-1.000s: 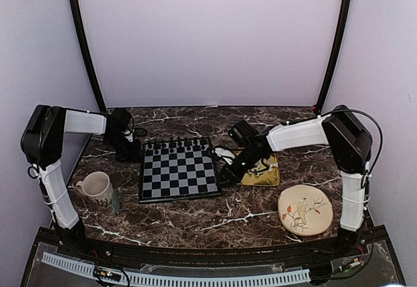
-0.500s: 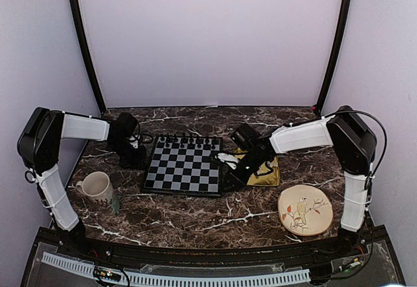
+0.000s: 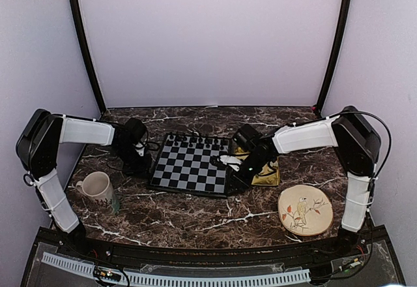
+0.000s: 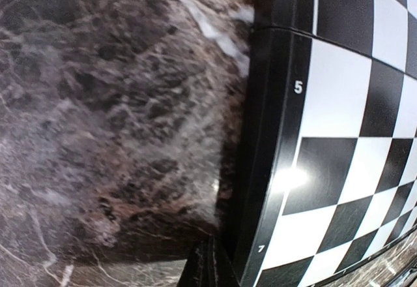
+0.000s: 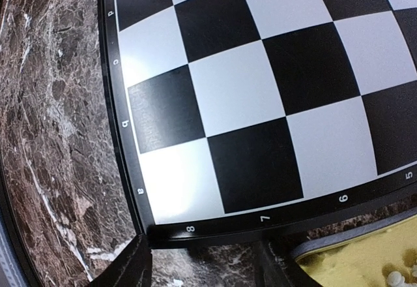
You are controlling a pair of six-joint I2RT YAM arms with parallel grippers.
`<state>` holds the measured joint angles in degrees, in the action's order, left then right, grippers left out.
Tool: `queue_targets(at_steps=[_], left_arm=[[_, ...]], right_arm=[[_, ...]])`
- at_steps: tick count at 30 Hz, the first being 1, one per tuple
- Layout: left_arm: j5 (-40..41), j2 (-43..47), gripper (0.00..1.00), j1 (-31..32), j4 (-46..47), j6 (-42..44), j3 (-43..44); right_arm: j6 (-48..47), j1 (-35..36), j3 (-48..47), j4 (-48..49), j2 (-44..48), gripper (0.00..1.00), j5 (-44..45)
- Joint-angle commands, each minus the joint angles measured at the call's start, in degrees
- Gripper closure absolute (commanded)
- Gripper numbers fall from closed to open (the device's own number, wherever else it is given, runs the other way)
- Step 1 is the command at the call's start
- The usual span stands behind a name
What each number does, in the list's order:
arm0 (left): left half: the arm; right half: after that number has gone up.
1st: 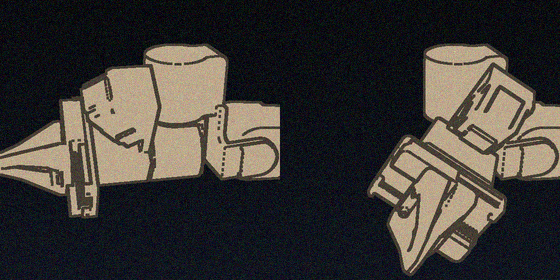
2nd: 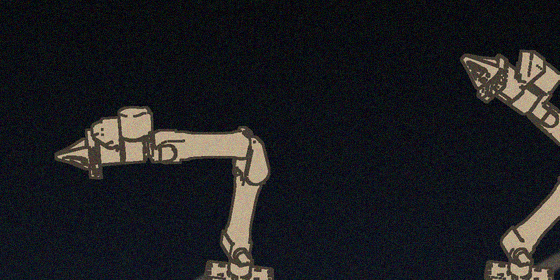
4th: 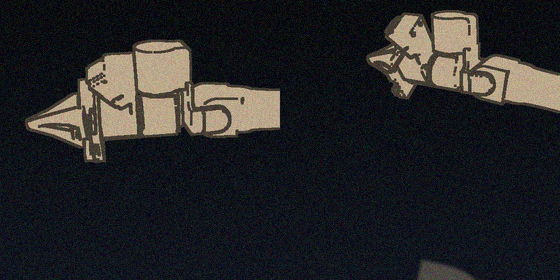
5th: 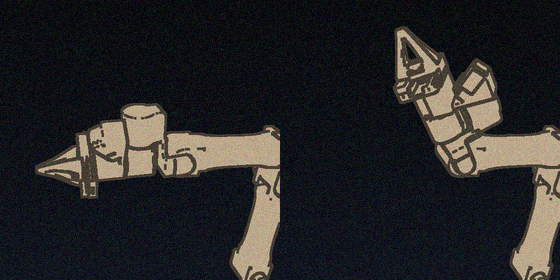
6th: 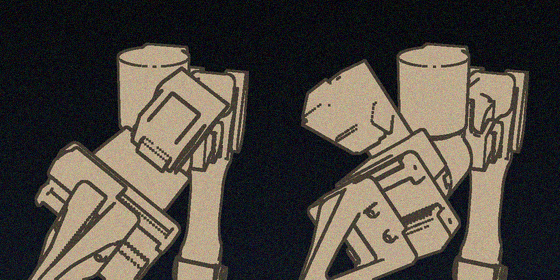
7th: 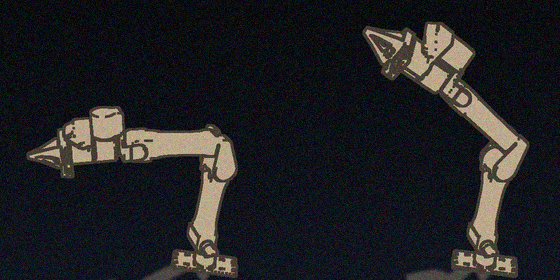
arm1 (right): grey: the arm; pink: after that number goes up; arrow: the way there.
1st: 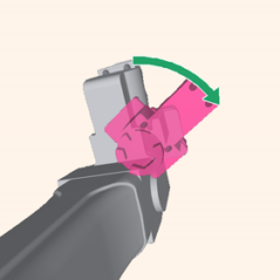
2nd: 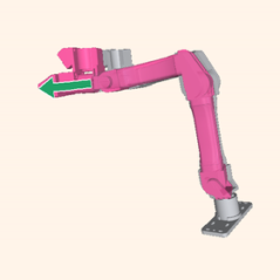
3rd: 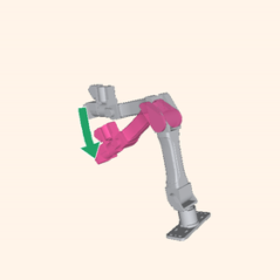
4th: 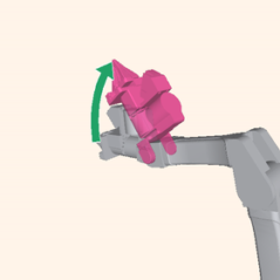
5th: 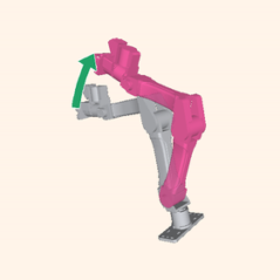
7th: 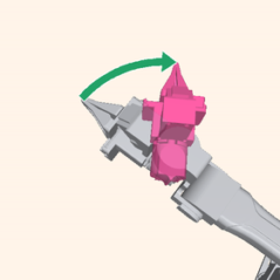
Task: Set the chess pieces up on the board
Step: Adjust the chessboard at the center of the board.
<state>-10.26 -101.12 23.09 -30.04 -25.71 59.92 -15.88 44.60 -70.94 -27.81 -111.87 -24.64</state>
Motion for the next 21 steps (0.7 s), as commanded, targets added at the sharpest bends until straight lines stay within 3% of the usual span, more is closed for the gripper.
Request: queue_targets(at_steps=[1,14,21], left_arm=[[-4.3,2.7,1.00,3.6,-2.5,0.2,-1.3],[-4.6,7.6,1.00,10.0,-3.7,-1.4,-4.3],[1.3,11.9,1.00,10.4,-8.6,-2.1,-3.7]], right_arm=[[-1.0,0.0,0.7,-0.9,1.5,0.44,-0.1],[-0.4,-0.3,-0.1,-2.1,1.0,0.42,-2.7],[0.0,-1.2,-0.1,-3.0,4.9,0.43,0.6]])
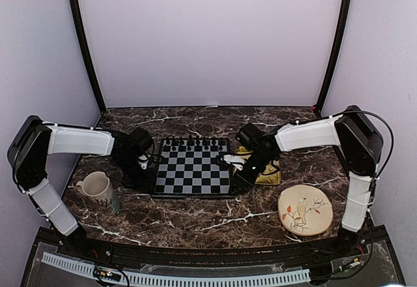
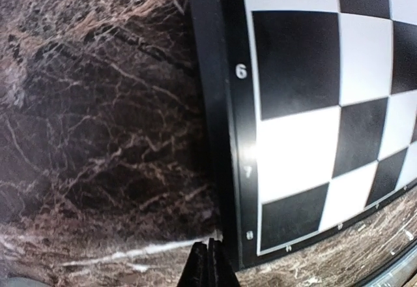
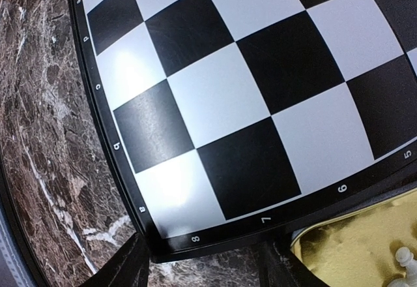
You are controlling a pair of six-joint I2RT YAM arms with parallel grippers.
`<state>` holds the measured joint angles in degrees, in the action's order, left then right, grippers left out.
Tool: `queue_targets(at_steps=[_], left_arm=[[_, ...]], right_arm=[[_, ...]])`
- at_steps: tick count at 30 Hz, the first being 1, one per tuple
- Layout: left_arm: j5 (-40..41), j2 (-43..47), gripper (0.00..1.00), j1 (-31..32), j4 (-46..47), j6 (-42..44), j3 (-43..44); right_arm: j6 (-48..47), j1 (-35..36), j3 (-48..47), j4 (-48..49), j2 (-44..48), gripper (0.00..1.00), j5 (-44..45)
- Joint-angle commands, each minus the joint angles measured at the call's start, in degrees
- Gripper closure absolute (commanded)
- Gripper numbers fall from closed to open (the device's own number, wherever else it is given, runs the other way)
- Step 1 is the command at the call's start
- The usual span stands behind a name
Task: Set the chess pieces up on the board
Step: Adjust the chessboard at the center of the board, then pick up the rook from the storage box.
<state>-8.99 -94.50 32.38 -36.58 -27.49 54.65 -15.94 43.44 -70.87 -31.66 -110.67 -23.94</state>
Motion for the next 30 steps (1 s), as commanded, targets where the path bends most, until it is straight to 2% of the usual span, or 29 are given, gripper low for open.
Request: queue_targets(at_steps=[1,5,7,8,10,11,12,13,14,17,22,25,28,30], left_arm=[[0.8,6.4,1.00,1.1,-3.6,0.2,2.6],[1.8,10.4,0.99,1.1,-7.7,4.4,7.9],[-0.4,14.4,0.89,1.1,-4.7,8.3,9.2],[-0.7,16.8,0.73,1.1,-1.8,10.3,9.4],[0.3,20.9,0.30,1.1,4.8,13.3,9.1],[1.5,22.7,0.17,1.1,8.5,14.7,8.6],[4.0,23.8,0.15,1.1,11.7,15.5,8.0],[6.8,24.4,0.05,1.1,14.7,15.7,7.6],[8.9,24.2,0.02,1.1,17.3,16.5,7.9],[13.6,20.5,0.01,1.1,23.6,19.9,11.3],[13.8,14.7,0.01,1.1,38.8,24.7,12.3],[10.1,10.8,0.01,1.0,40.2,24.7,14.4],[6.3,9.4,0.01,1.1,42.4,23.0,13.2],[7.5,10.2,0.01,1.1,45.0,21.5,10.7]], right_arm=[[0.1,-0.5,-0.5,0.4,4.7,0.43,0.2],[-0.8,-2.2,-3.2,-4.2,8.1,0.43,-0.3],[-1.7,-2.9,-4.0,-5.6,10.8,0.43,-0.9],[-2.2,-3.3,-4.2,-6.1,12.2,0.43,-0.9],[-3.3,-4.4,-4.2,-6.3,15.3,0.42,0.3],[-4.1,-5.2,-4.0,-6.3,17.0,0.42,1.1],[-4.7,-6.3,-3.8,-6.1,18.7,0.42,2.1],[-5.1,-7.4,-3.8,-5.8,20.5,0.42,2.9],[-5.6,-8.9,-3.9,-5.5,21.9,0.41,3.3],[-6.5,-14.5,-5.1,-4.6,24.0,0.41,2.5],[-9.9,-18.8,-0.6,1.3,26.1,0.41,4.0],[-10.5,-19.1,3.5,5.8,25.8,0.41,6.2],[-10.9,-19.3,3.8,4.9,23.3,0.43,7.0],[-11.3,-19.9,3.4,3.8,21.5,0.44,7.7]])
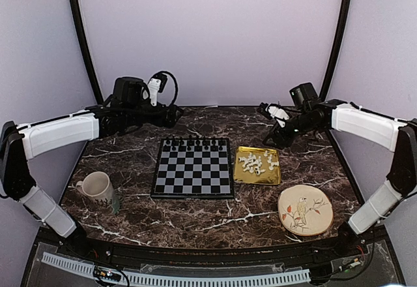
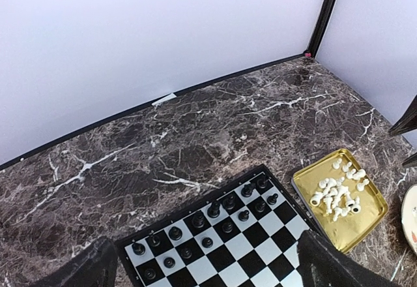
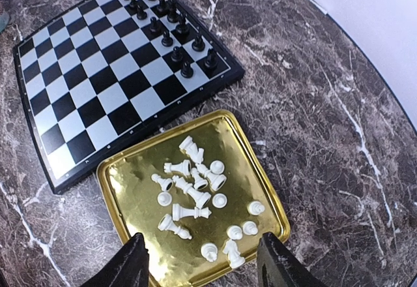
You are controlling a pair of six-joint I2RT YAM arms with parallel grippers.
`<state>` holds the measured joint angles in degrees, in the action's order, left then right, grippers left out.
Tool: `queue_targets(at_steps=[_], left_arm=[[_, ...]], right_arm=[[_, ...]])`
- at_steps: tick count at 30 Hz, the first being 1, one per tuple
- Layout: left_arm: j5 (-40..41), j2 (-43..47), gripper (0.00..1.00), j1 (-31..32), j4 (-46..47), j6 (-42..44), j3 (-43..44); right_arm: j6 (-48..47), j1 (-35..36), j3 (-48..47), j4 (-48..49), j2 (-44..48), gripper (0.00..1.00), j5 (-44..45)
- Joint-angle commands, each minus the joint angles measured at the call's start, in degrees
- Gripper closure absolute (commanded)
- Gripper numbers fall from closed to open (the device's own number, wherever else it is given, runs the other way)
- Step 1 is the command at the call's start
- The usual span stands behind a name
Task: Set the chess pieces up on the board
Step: Pick up the rook from the storage box.
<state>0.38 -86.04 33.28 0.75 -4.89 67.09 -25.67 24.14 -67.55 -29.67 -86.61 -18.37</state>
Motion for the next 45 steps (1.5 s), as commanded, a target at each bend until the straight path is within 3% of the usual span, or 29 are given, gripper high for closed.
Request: queue_targets(at_steps=[1,6,9,14,22,45], left_arm=[[-0.2,2.6,0.01,0.2,9.5,-1.7,-3.7],[4.9,3.1,0.01,0.2,3.9,0.4,-4.1],[6.2,6.4,0.01,0.1,7.6,-1.8,-8.0],[-3.3,10.5,0.09,0.1,7.9,3.1,-10.0],[-6.2,9.0,0.15,0.1,4.4,3.2,-7.7],[-6.4,8.3,0.17,0.1,3.9,2.5,-7.6]], right_arm=[[-1.7,-0.8,-0.4,1.0,-3.3,0.46,2.3],[-2.4,-1.8,-1.6,-2.9,-6.5,0.58,3.6],[-2.8,-2.0,-2.2,-4.5,-8.0,0.61,5.4],[-3.4,-2.1,-6.1,-12.9,-13.2,0.71,7.0],[-1.7,-2.1,-7.2,-13.6,-15.8,0.67,9.1],[-1.0,-1.4,-9.8,-16.0,-21.5,0.68,8.2]])
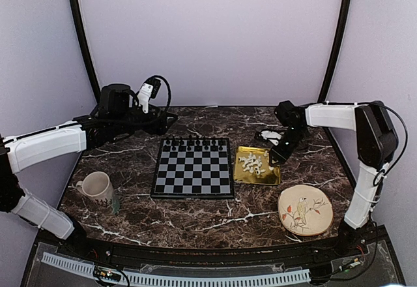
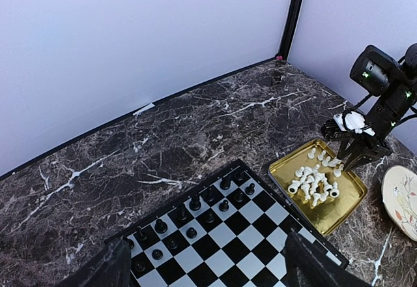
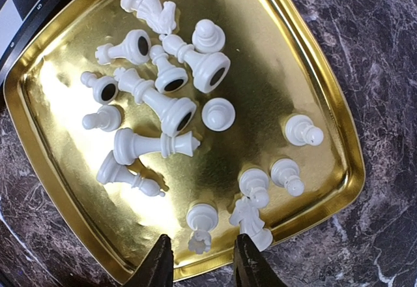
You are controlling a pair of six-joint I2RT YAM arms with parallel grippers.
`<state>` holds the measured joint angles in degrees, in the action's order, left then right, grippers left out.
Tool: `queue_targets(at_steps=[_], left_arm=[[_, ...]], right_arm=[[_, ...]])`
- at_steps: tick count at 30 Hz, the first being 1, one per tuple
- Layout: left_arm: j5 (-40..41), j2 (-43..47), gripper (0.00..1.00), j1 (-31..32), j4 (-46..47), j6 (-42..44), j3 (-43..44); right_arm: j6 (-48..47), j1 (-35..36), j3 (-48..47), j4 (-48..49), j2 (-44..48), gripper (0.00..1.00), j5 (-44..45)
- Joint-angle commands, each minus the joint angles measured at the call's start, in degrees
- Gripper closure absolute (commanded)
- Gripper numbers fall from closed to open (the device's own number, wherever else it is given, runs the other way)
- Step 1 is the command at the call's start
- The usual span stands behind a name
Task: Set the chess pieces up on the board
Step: Pick up the rook from the storage box.
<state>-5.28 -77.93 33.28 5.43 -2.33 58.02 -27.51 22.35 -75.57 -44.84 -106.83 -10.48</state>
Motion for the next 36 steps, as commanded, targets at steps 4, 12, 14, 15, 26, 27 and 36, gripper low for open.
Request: queue_targets(at_steps=[4,12,14,15,26,27,36], left_arm=[[-1.0,0.1,0.17,0.1,-0.8,-0.1,1.5],[-1.4,0.4,0.17,0.1,-0.9,-0.3,1.5],[-1.4,0.4,0.17,0.1,-0.9,-0.3,1.5],[-1.5,0.4,0.17,0.1,-0.9,-0.3,1.5],[-2.0,0.0,0.17,0.1,-1.0,-0.3,1.6],[-2.0,-0.1,0.17,0.1,-1.0,-0.3,1.6],[-2.2,-0.5,0.17,0.2,-1.3,-0.4,1.7]], right_arm=[[1.0,0.5,-2.0,-0.9,-1.8,0.72,0.1],[1.2,1.4,-2.8,-1.3,-2.9,0.81,0.2],[1.3,1.5,-2.7,-1.2,-2.9,0.81,0.6],[1.3,1.5,-2.6,-1.2,-2.9,0.81,0.8],[1.1,2.3,-1.1,-1.0,-2.0,0.79,3.3],[1.2,2.3,-1.0,-1.0,-2.1,0.78,3.4],[1.1,2.4,-0.2,-1.0,-2.5,0.87,3.0]])
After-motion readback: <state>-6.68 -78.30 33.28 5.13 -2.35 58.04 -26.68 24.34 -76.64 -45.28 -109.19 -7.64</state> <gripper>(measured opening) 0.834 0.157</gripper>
